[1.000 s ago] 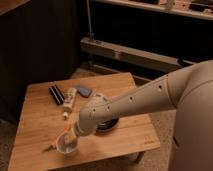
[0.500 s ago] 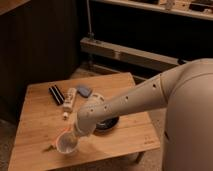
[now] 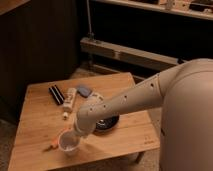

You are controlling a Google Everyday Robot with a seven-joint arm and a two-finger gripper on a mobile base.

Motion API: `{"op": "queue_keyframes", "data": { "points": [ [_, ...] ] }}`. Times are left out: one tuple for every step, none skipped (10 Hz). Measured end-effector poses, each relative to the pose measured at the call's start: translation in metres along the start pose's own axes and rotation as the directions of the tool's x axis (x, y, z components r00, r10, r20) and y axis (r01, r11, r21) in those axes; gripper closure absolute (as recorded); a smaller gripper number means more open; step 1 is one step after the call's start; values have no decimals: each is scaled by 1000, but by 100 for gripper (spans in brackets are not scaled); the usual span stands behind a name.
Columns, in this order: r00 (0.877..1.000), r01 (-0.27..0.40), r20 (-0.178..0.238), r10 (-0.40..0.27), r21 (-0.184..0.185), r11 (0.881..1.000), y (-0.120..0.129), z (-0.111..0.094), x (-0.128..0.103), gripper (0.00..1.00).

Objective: Pick up the ceramic cup

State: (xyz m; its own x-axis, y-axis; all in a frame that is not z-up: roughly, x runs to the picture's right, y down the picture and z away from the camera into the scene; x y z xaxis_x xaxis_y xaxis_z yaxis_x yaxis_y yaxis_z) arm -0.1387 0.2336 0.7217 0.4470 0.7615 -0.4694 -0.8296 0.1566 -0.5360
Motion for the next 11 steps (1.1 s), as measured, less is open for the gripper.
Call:
{"op": "queue_keyframes", "data": {
  "points": [
    [1000, -6, -4, 6, -18, 1000, -2, 0, 0, 66],
    [1000, -14, -5, 14, -36, 999, -4, -1, 0, 77],
    [1000, -19, -3, 18, -62, 998, -4, -2, 1, 85],
    [1000, -27, 8, 28, -91, 995, -10, -8, 3, 97],
    [999, -23, 23, 26, -117, 993, -9, -15, 4, 100],
    [999, -25, 40, 31, -132, 991, -13, -23, 6, 100],
    [996, -25, 79, 39, -167, 986, -19, -44, 8, 100],
    [992, -19, 116, 42, -197, 980, -21, -67, 11, 100],
    [987, -18, 151, 52, -216, 976, -27, -90, 15, 100],
    [982, -9, 183, 52, -230, 973, -26, -109, 17, 100],
    [973, -7, 220, 63, -245, 970, -29, -128, 19, 100]
  ]
}}
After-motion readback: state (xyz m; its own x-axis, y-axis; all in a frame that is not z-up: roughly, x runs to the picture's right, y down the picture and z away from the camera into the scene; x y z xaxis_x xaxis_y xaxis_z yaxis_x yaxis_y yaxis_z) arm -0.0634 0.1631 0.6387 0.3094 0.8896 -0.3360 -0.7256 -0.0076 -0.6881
